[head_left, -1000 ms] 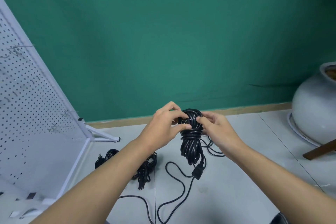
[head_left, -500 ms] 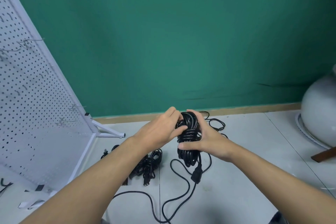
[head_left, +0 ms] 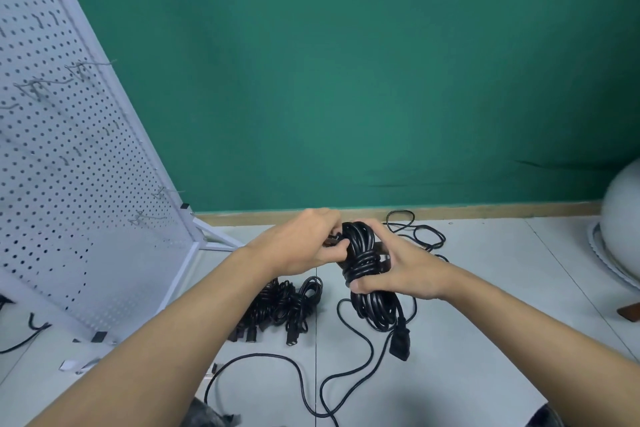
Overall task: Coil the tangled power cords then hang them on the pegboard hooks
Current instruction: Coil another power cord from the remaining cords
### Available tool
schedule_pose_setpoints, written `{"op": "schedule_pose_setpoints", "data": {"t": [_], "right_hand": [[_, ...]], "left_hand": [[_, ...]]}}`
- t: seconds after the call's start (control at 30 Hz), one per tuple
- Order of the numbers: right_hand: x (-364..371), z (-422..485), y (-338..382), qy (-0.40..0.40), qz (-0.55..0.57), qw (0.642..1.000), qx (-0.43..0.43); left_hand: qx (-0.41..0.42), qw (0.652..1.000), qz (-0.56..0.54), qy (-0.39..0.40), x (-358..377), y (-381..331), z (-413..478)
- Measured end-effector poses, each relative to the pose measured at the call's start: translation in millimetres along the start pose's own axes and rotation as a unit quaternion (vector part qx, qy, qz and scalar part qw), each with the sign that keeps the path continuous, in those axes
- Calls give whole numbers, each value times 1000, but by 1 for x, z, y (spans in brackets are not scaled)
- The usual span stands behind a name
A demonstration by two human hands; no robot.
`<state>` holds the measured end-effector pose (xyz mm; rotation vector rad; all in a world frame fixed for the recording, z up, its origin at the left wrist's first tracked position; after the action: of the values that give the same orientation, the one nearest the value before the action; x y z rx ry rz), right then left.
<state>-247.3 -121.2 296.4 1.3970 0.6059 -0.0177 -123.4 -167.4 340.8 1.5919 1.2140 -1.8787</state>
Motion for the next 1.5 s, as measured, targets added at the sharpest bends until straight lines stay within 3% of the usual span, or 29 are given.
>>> {"op": "schedule_pose_setpoints", "data": {"t": [0.27, 0.43, 0.57, 0.7, 0.93, 1.1, 1.23, 1.37, 1.5], "right_hand": [[14, 27, -2, -35, -17, 999, 3], [33, 56, -8, -48, 32, 998, 26], [49, 72, -37, -53, 31, 997, 56], [73, 80, -78, -45, 33, 991, 118], [120, 108, -145, -80, 80, 972, 207], [159, 129, -177, -84, 166, 954, 234], [183, 144, -202, -63, 205, 939, 270], [186, 158, -226, -54, 93, 962, 251], [185, 164, -254, -40, 19, 970, 238]], "left_hand": [[-61, 991, -103, -59, -16, 39, 1], [-118, 971, -182, -98, -25, 77, 1], [-171, 953, -242, -62, -8, 107, 9], [-214, 952, -217, 10, 18, 138, 6], [-354, 864, -328, 145, 113, 197, -42], [-376, 784, -476, 129, 174, 219, -55], [-405, 778, -478, 47, 204, 251, -50], [-415, 823, -388, 7, 222, 277, -42], [-410, 843, -347, 8, 243, 290, -35]]}}
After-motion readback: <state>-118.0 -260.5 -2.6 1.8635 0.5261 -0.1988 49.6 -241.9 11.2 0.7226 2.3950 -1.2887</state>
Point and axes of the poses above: each hand's wrist, its own z-axis towards the middle knuckle, its own x-axis out of the palm, y = z × x, the point moved 9 cm from there along z, towards the middle knuckle, and after that the axes turned 9 degrees about -x, right-handed, at the moved point
